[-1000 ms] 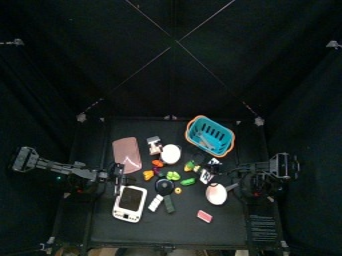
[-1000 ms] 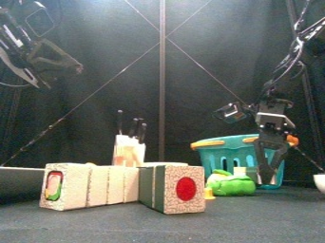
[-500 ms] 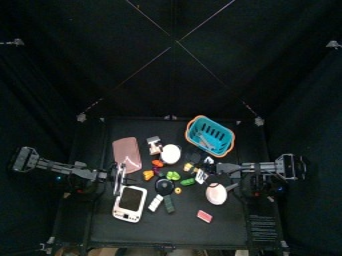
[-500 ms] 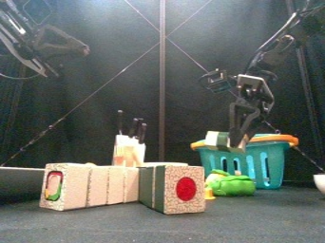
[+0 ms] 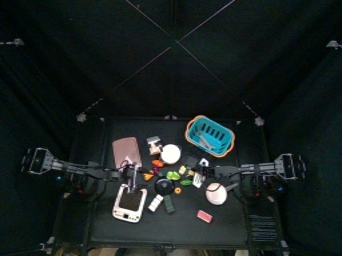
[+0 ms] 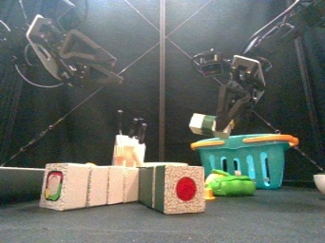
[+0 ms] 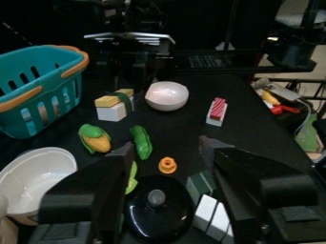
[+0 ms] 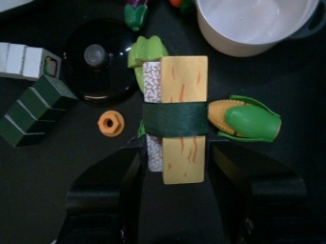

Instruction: Unwrap sushi

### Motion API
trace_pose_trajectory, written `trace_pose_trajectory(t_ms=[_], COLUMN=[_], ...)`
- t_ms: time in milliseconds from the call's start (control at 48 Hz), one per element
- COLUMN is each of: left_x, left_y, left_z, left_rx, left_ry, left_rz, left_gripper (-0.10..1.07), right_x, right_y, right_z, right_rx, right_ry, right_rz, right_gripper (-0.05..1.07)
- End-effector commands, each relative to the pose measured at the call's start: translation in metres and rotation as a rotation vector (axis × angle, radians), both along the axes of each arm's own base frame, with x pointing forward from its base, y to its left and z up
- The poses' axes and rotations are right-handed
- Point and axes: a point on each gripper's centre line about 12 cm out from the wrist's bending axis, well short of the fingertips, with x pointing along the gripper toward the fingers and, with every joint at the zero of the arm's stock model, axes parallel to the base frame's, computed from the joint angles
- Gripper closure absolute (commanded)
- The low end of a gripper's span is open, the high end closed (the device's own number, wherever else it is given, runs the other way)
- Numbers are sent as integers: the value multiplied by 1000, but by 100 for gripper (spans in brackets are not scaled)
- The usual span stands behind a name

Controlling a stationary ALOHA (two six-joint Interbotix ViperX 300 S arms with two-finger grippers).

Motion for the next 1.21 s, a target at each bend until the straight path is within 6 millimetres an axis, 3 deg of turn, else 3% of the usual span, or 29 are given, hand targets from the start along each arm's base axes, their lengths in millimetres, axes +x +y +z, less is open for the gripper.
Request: trace_pose_trajectory(t_ms=[0,604,917,1188], left_x=[17,95,101,105], left_y=[2,22,31,27], left_z=[6,-18,-30,-35], left_rx=[2,-15,-49,-30], left_ry=[-35,-63,-35,-25], left_rz=[7,68,122,93], left_gripper=[1,0,0,-1], right_x=[9,34,38,43], right_y=[5,18,26,29], right_z=[14,10,8,9], right_rx=[-24,-109,-110,-121], right_ry=[-66,-113,-108,-111], right_rz=[41,168,192,207], right_gripper=[33,33,33,33])
